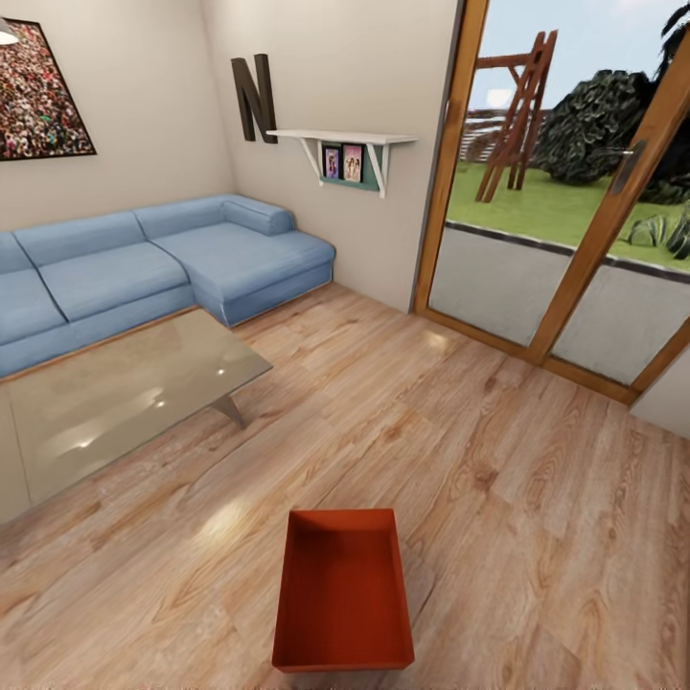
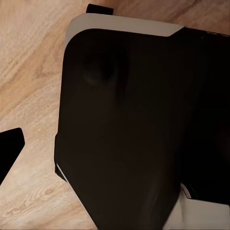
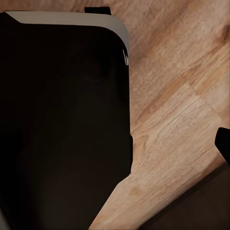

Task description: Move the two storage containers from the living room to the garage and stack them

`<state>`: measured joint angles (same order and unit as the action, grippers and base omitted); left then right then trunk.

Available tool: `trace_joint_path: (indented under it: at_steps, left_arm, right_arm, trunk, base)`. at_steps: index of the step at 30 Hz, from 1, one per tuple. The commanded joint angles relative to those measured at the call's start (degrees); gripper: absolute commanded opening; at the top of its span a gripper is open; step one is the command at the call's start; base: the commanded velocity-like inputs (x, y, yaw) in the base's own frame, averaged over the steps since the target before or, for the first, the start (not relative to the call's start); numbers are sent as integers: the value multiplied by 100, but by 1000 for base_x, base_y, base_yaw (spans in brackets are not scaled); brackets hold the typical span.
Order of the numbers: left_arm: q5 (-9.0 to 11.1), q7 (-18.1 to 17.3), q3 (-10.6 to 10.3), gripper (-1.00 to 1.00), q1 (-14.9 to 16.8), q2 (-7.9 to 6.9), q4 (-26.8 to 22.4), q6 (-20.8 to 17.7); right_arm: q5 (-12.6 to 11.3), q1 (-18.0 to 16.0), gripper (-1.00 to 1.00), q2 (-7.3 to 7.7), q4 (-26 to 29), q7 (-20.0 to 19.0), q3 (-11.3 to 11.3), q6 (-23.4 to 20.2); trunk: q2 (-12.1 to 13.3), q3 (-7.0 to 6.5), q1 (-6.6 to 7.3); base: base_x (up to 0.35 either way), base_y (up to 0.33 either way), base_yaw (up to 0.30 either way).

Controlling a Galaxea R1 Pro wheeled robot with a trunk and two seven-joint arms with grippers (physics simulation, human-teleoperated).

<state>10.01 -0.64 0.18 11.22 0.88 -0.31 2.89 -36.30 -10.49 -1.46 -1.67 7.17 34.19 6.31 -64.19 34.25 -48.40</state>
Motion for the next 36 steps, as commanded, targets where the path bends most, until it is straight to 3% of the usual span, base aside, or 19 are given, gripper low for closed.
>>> trace_joint_path:
  at_steps: [1,36]
  left_arm:
    - [44,-7,-1,100,3,1,6,19]
    - [44,-7,-1,100,3,0,6,19]
  right_arm:
    - [-44,-6,100,-5,-18,3,45,28]
    - [-44,-5,100,-3,-18,3,44,36]
  trunk:
    - [-3,14,0]
    - [-3,330,0]
  base:
    - [0,0,0]
    - [0,0,0]
